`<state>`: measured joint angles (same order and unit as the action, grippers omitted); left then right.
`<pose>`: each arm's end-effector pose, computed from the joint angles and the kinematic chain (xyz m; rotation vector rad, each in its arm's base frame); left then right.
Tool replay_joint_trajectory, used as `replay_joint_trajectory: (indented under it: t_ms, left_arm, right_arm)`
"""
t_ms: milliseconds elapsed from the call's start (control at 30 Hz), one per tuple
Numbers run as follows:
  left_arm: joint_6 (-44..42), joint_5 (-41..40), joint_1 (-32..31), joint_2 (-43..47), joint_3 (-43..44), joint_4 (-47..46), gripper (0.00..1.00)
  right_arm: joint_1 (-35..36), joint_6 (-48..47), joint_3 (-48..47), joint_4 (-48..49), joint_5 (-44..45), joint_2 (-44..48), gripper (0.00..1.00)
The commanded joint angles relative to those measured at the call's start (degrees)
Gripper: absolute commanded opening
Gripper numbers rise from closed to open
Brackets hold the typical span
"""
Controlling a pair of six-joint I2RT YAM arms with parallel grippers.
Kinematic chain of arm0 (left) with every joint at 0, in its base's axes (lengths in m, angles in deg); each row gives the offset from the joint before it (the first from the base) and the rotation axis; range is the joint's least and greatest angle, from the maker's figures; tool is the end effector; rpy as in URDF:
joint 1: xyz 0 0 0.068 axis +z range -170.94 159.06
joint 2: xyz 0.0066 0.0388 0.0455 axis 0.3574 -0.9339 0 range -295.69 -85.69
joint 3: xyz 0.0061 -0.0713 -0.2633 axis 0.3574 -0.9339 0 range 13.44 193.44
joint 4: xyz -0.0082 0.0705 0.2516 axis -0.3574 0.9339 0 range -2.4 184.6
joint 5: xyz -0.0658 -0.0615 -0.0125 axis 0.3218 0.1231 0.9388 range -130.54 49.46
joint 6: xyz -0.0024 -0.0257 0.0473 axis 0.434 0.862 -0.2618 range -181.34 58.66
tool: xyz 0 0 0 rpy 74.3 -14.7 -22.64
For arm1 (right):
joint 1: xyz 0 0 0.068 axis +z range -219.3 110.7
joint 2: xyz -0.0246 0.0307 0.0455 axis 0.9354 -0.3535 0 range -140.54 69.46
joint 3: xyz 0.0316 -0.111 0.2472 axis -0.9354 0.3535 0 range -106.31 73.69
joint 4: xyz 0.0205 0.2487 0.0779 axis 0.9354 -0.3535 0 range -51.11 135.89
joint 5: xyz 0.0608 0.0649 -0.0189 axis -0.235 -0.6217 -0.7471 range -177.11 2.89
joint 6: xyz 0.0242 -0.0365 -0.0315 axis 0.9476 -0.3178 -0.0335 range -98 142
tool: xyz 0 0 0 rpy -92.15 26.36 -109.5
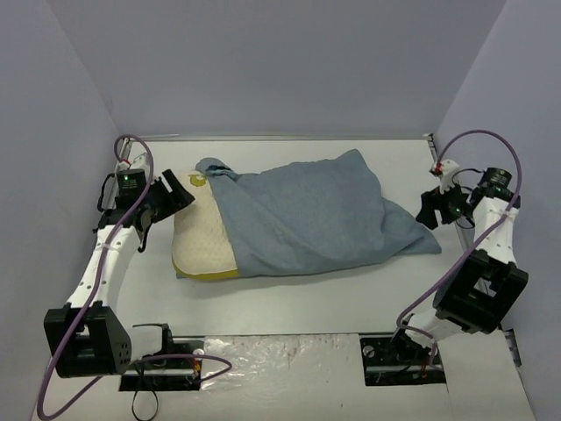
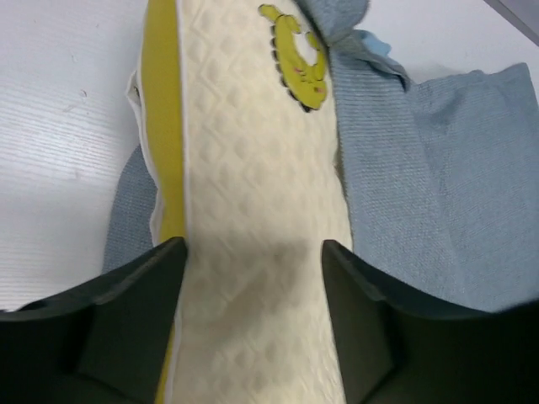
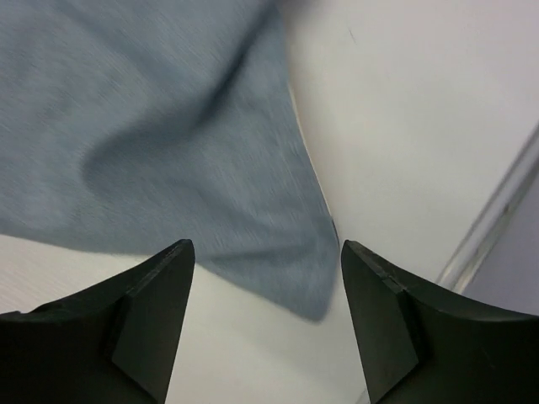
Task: Remove the pillowcase from the pillow
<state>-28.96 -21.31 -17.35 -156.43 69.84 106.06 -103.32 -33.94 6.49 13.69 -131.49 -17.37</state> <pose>0.2757 0.0055 0.3019 -0.4792 2.1250 -0.6500 0.2772 -0.1572 0.2731 -0.7059 2.0509 0.0943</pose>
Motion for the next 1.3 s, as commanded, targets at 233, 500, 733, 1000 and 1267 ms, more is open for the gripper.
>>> replay_joint_trajectory:
  t_ms: [233,500,733,1000,1267]
  left_arm:
    - [-3.2,-2.8,-0.1,5.8,1.2,2.6,0.87]
    - [3.6,10.9,7.2,-8.3,0.6,-8.6,0.93]
    - [-0.1,17.4,7.4,-25.4,9.9,-9.1,0.95]
    - [4.5,29.0,7.3,-31.7,9.4,-17.0,0.81]
    - [2.0,30.8,4.2,-22.8,8.5,-21.7,0.15]
  right_arm:
    - [25.6,35.7,-18.0,8.7,-5.0,-10.4,0.82]
    - [33.7,53.1,-33.4,14.5,-2.6,-31.5,1.00]
    - [38.1,54.9,-39.8,14.4,1.8,-43.2,1.00]
    - [39.4,55.8,-37.6,14.3,-7.1,-46.2,0.50]
    - [39.2,52.1,-35.9,13.7,-15.1,-35.9,0.00]
